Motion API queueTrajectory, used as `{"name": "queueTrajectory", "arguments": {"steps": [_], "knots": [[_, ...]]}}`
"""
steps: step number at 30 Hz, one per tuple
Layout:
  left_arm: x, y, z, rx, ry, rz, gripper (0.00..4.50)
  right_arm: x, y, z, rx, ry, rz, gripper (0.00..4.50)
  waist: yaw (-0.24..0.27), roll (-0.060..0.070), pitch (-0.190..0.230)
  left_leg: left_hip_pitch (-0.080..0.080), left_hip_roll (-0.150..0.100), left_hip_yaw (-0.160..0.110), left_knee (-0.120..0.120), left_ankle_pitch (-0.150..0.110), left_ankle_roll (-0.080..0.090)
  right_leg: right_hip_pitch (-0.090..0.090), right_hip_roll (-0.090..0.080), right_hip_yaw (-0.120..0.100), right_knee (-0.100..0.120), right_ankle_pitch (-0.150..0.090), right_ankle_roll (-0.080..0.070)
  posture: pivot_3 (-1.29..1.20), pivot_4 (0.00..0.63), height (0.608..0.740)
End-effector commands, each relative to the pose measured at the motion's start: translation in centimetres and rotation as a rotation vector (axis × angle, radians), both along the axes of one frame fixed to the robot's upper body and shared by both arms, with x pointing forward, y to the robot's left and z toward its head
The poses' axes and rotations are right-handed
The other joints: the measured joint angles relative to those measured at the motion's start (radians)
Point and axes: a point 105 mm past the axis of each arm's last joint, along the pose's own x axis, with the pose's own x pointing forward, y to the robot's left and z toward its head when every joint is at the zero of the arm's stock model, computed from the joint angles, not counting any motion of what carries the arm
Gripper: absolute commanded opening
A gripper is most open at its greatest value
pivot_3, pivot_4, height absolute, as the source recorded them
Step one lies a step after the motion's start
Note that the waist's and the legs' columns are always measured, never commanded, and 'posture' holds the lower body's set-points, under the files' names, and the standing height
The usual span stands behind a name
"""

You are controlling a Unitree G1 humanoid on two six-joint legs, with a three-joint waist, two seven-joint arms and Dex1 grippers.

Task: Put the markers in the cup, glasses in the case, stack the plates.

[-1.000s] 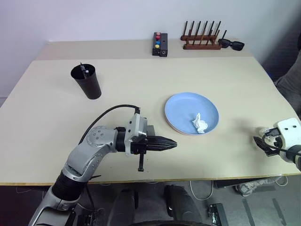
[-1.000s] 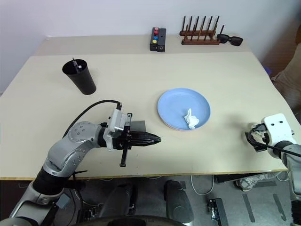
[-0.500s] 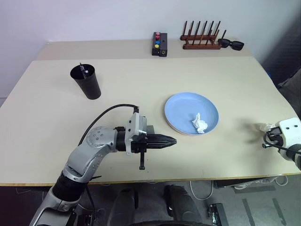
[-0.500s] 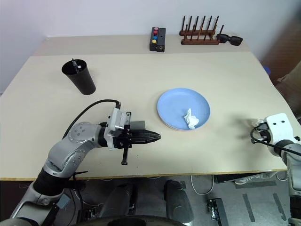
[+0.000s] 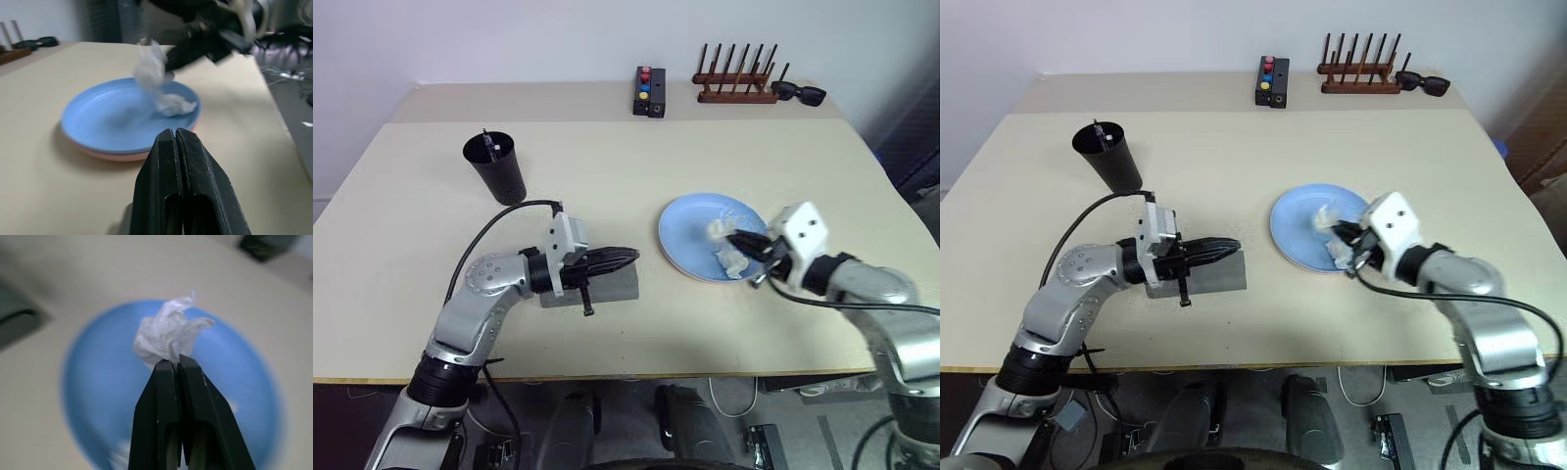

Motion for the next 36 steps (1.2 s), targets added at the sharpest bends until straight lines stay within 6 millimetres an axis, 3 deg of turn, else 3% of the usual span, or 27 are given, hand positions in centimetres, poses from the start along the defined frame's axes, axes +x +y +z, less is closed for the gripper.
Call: {"name": "queueTrajectory", "arguments": {"steps": [1, 3, 8, 13, 19, 25, 30, 36], "knots": [[0.0, 0.3, 1.3, -0.011, -0.060, 0.015, 0.00, 1.1, 0.0, 0.1, -0.005, -0.019, -0.027, 0.28, 0.000, 0.000, 0.000, 0.000, 0.000, 0.000, 0.000, 0.000, 0.000, 0.000, 0.000, 0.000, 0.000, 0.000, 0.000, 0.00, 0.150, 0.735], [0.0, 0.3, 1.4, -0.014, -0.062, 0.023, 0.00, 1.3, -0.2, 0.0, -0.016, -0.018, -0.030, 0.85, 0.000, 0.000, 0.000, 0.000, 0.000, 0.000, 0.000, 0.000, 0.000, 0.000, 0.000, 0.000, 0.000, 0.000, 0.000, 0.00, 0.150, 0.735], [0.0, 0.5, 1.5, -0.016, -0.061, 0.049, 0.00, 1.0, -0.6, 0.6, -0.056, -0.056, -0.005, 3.33, -0.002, 0.000, 0.000, 0.000, 0.000, 0.000, 0.000, 0.000, 0.000, -0.001, 0.000, -0.001, 0.001, 0.000, 0.000, 0.00, 0.150, 0.735], [1.1, 1.9, 1.7, -0.018, -0.066, 0.144, 0.00, 0.4, -2.7, 1.9, -0.035, -0.093, -0.018, 3.33, -0.002, 0.000, 0.000, 0.000, 0.000, 0.000, 0.000, 0.000, 0.000, -0.001, 0.000, -0.001, 0.001, 0.000, 0.000, 0.00, 0.150, 0.735], [2.2, 7.7, 1.3, -0.001, -0.043, 0.356, 0.00, -1.3, -5.7, 2.4, 0.053, -0.091, -0.059, 3.33, -0.006, 0.000, 0.000, 0.000, 0.000, 0.000, -0.001, 0.000, 0.000, -0.001, 0.001, -0.001, 0.001, 0.000, 0.001, 0.00, 0.150, 0.735], [0.6, 13.6, -0.7, 0.086, 0.016, 0.512, 0.00, -2.9, -9.6, 1.2, 0.076, -0.032, -0.127, 3.33, -0.005, 0.000, 0.000, 0.001, 0.001, 0.001, -0.001, 0.000, 0.000, -0.001, 0.000, -0.001, 0.000, 0.000, 0.000, 0.00, 0.150, 0.735], [-0.1, 15.2, -1.6, 0.122, 0.042, 0.567, 0.00, -3.1, -11.6, 0.3, 0.057, -0.006, -0.166, 3.33, -0.002, 0.000, 0.000, 0.001, 0.001, 0.001, 0.000, 0.000, 0.000, 0.001, -0.001, -0.001, 0.000, 0.000, 0.000, 0.00, 0.150, 0.735], [-0.4, 14.9, -1.7, 0.112, 0.058, 0.583, 0.00, -2.9, -11.6, 0.2, 0.063, -0.005, -0.169, 3.33, -0.003, 0.000, 0.000, 0.001, 0.002, 0.001, -0.001, 0.000, 0.000, -0.001, 0.000, -0.001, 0.000, 0.000, 0.000, 0.00, 0.150, 0.735]]}}
